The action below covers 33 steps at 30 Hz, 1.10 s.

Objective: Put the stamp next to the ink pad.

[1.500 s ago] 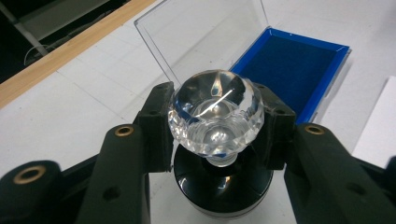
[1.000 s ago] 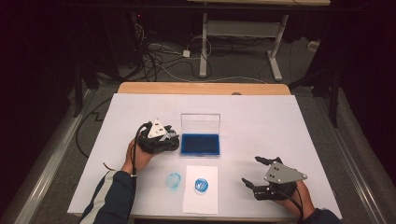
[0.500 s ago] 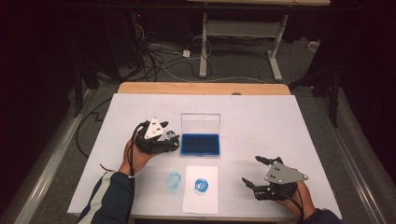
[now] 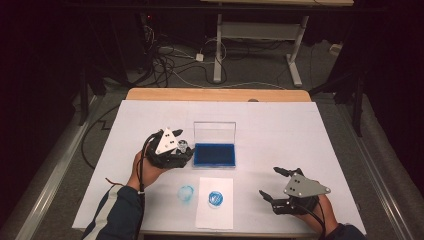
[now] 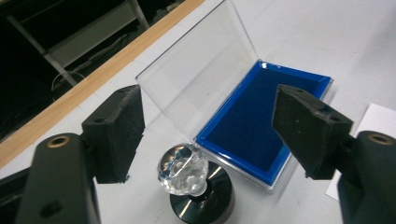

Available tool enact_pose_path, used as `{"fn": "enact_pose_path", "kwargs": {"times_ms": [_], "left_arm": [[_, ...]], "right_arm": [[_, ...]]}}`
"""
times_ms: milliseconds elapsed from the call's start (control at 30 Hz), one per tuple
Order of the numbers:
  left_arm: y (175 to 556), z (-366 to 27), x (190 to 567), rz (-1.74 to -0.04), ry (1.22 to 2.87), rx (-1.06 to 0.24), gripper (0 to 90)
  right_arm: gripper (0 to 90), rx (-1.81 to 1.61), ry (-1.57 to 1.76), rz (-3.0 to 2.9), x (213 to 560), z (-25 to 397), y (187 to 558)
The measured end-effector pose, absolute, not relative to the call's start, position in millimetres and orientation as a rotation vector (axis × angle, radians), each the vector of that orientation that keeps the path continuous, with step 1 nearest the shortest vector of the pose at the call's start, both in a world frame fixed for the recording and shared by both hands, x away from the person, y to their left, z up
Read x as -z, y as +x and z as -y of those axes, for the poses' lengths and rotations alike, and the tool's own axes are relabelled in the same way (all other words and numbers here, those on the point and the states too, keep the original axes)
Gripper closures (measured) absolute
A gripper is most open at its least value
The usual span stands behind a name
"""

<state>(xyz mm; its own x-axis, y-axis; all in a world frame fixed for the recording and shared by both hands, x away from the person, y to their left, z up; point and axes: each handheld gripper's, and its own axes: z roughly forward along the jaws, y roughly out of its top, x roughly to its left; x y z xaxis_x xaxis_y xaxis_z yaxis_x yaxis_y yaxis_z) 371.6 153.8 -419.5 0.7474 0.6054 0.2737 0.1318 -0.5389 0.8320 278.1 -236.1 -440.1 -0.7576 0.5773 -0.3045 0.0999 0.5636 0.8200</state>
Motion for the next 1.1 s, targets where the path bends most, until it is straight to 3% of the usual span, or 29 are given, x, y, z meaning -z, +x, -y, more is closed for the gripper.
{"fn": "enact_pose_path", "kwargs": {"times_ms": [333,1100], "left_arm": [[352.9,-149.5,411.6,-0.487,2.088,-0.706,17.7],[310.2,-149.9,411.0,-0.388,2.094,-0.791,17.5]], "right_arm": [[20.0,-1.135,0.539,-2.230,438.1,236.7,276.6],[20.4,-1.148,0.545,-2.220,436.4,237.4,275.3]]}}
